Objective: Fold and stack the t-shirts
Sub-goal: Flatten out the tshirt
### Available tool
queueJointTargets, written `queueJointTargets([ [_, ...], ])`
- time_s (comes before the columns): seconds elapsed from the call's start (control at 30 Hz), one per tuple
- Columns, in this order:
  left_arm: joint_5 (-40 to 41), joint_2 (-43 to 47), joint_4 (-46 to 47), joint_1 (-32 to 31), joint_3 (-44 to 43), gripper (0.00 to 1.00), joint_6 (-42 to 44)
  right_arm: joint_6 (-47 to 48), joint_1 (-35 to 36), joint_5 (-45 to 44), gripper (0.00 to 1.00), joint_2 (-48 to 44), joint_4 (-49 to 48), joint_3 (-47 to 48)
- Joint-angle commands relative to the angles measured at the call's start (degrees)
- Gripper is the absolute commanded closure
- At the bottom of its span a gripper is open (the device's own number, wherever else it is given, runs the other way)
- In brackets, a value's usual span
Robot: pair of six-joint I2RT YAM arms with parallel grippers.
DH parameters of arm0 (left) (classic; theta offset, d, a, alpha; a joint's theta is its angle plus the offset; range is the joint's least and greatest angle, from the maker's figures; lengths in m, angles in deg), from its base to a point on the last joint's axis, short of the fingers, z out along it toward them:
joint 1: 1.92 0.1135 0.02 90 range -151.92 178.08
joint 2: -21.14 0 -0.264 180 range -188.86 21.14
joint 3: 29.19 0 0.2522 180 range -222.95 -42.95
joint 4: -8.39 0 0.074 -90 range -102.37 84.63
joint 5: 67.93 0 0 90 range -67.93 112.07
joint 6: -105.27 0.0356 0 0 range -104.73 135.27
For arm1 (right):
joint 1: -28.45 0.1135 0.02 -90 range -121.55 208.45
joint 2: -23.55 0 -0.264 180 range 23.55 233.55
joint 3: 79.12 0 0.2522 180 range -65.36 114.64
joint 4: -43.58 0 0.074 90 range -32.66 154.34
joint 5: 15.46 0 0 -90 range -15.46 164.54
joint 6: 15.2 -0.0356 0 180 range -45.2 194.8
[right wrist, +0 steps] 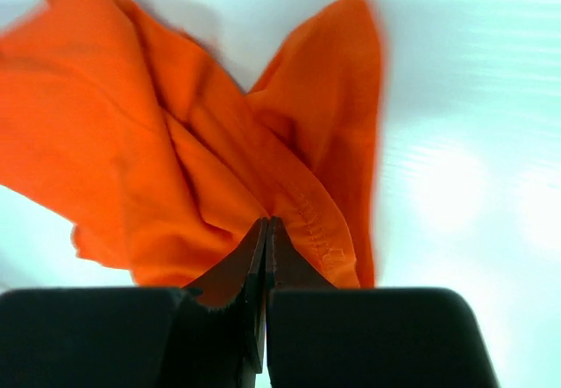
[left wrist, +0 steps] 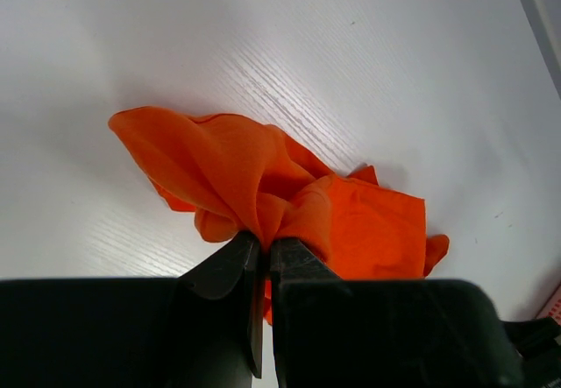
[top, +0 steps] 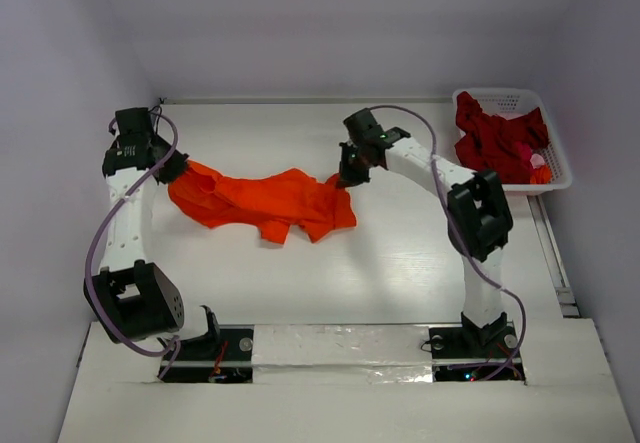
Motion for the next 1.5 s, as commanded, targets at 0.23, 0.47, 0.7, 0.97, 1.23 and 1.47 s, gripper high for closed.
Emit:
queueJointTargets([
  [0.23,0.3,1.4,-0.2,0.0,-5.3,1.00,0.0,0.9,-14.1,-7.1,1.00,-15.2,0.3,0.0],
  [0.47,0.5,0.6,-0.6,0.5,-6.7,1.00,0.1,0.0,-15.5,-3.4,1.00,-18.4,-0.3,-3.0],
  [0.7,-0.3,0.3,-0.1,0.5,-6.4,1.00,-0.1,-0.4,-15.5,3.7,1.00,-22.8,-2.8,-12.8],
  [0.97,-0.9,0.3,0.8,0.5,-4.7,1.00,-0.3,0.6,-13.1,7.6,1.00,-30.2,-2.7,-23.7],
  [1.23,-1.5,1.3,1.8,0.5,-2.2,1.00,-0.6,-1.0,-7.5,6.8,1.00,-35.7,-4.3,-35.1],
  [1.47,-1.3,3.2,1.6,0.5,0.5,1.00,-0.2,-0.7,-4.6,5.1,1.00,-39.9,-1.5,-37.5],
])
